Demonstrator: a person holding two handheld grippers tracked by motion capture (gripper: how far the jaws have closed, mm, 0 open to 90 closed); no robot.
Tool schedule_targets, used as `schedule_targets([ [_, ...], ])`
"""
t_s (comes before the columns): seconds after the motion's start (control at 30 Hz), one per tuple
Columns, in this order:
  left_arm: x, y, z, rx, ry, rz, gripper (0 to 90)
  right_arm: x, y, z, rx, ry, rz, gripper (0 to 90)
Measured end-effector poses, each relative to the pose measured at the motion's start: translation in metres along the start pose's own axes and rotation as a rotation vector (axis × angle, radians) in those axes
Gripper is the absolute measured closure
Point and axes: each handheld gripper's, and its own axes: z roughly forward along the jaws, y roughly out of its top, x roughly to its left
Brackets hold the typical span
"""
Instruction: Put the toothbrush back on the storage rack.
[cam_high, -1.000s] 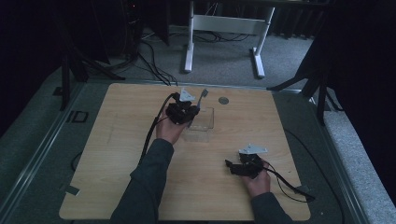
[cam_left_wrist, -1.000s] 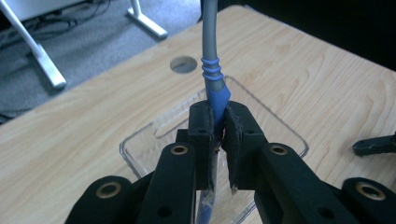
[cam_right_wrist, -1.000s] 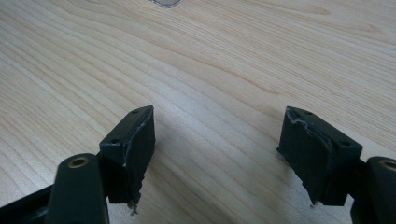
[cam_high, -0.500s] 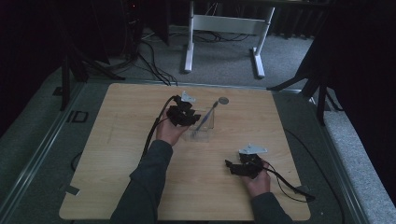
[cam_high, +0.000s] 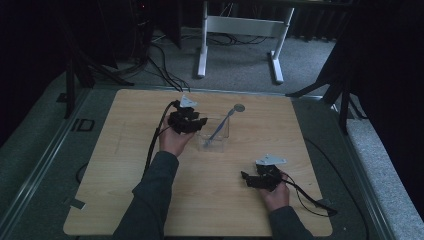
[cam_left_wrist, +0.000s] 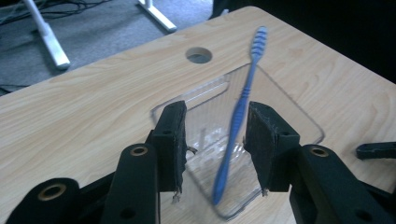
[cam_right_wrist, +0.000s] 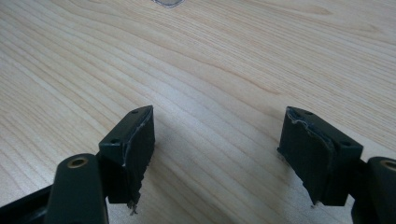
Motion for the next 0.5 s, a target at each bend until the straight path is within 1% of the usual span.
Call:
schedule_targets([
  [0.07,0.004,-0.003,-0.003,-0.008,0.012,-0.010,57.2,0.000,0.000,0.000,0.000,0.000,0.000,26.3],
  [0.17,0.009,-0.008,-0.011,-0.047,0.039,-0.033,57.3,0.000,0.000,0.000,0.000,0.000,0.000,26.3],
  [0.23,0.009,-0.008,-0.011,-0.047,0.039,-0.033,57.3,0.000,0.000,0.000,0.000,0.000,0.000,26.3],
  [0.27,0.017,-0.014,-0.016,-0.062,0.068,-0.053,57.3,0.000,0.000,0.000,0.000,0.000,0.000,26.3],
  [0.37,0.024,-0.022,-0.018,-0.062,0.093,-0.075,56.6,0.000,0.000,0.000,0.000,0.000,0.000,26.2],
  [0.4,0.024,-0.022,-0.018,-0.062,0.093,-0.075,56.5,0.000,0.000,0.000,0.000,0.000,0.000,26.2],
  [0.43,0.026,-0.026,-0.018,-0.061,0.107,-0.070,56.5,0.000,0.000,0.000,0.000,0.000,0.000,26.2],
  [0.47,0.030,-0.032,-0.019,-0.056,0.139,-0.072,56.3,0.000,0.000,0.000,0.000,0.000,0.000,26.2],
  [0.5,0.030,-0.032,-0.019,-0.056,0.139,-0.072,55.4,0.000,0.000,0.000,0.000,0.000,0.000,26.2],
])
